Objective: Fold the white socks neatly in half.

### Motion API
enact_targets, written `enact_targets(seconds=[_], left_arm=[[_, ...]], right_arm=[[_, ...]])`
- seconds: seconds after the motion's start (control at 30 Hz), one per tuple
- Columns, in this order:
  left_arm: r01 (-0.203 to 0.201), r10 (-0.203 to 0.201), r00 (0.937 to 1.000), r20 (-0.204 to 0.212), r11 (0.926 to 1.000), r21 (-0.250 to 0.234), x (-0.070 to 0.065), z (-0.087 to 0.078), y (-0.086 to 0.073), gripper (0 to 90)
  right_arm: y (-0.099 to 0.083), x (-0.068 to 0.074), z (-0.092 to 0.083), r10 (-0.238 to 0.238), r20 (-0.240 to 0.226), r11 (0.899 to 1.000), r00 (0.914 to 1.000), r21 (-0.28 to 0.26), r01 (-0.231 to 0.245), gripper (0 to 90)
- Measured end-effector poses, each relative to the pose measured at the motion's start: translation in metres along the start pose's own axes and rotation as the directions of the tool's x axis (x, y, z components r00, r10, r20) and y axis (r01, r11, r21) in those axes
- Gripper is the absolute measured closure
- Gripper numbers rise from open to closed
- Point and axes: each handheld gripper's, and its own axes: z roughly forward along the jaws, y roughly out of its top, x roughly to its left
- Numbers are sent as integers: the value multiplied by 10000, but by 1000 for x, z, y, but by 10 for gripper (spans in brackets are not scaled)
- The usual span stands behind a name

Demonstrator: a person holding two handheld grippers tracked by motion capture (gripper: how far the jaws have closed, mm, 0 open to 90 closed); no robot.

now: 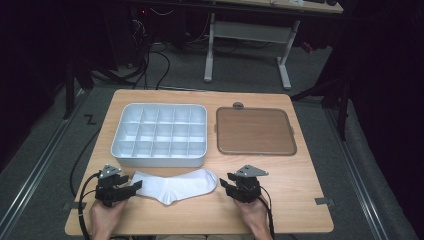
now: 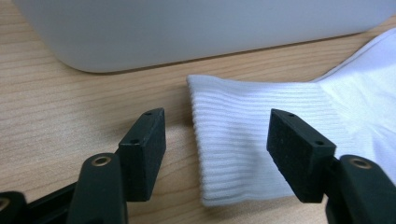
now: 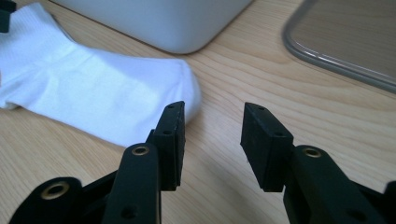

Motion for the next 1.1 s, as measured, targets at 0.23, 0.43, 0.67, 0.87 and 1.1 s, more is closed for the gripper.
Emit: enact_targets(seconds=[0.23, 0.43, 0.67, 0.87, 1.1], left_arm=[[53, -53, 10000, -26, 10000, 59, -1, 2, -2, 440], [277, -277, 9996, 36, 9996, -26, 0, 1, -3, 510], [-134, 134, 9999, 17, 9999, 107, -4, 2, -6, 654], [-179, 175, 9995, 261, 9997, 152, -7, 2, -7, 773], [217, -229, 9982, 561, 9995, 226, -10, 0, -6, 806]], right_arm=[[7, 12, 18, -133, -328, 9997, 9994, 188, 139, 622], [9, 13, 30, -169, -333, 9989, 9993, 436, 183, 719], [6, 11, 34, -304, -272, 9969, 9992, 714, 323, 852], [6, 12, 30, -376, -279, 9971, 9989, 657, 393, 873], [5, 11, 24, -259, -182, 9976, 9995, 644, 270, 876]])
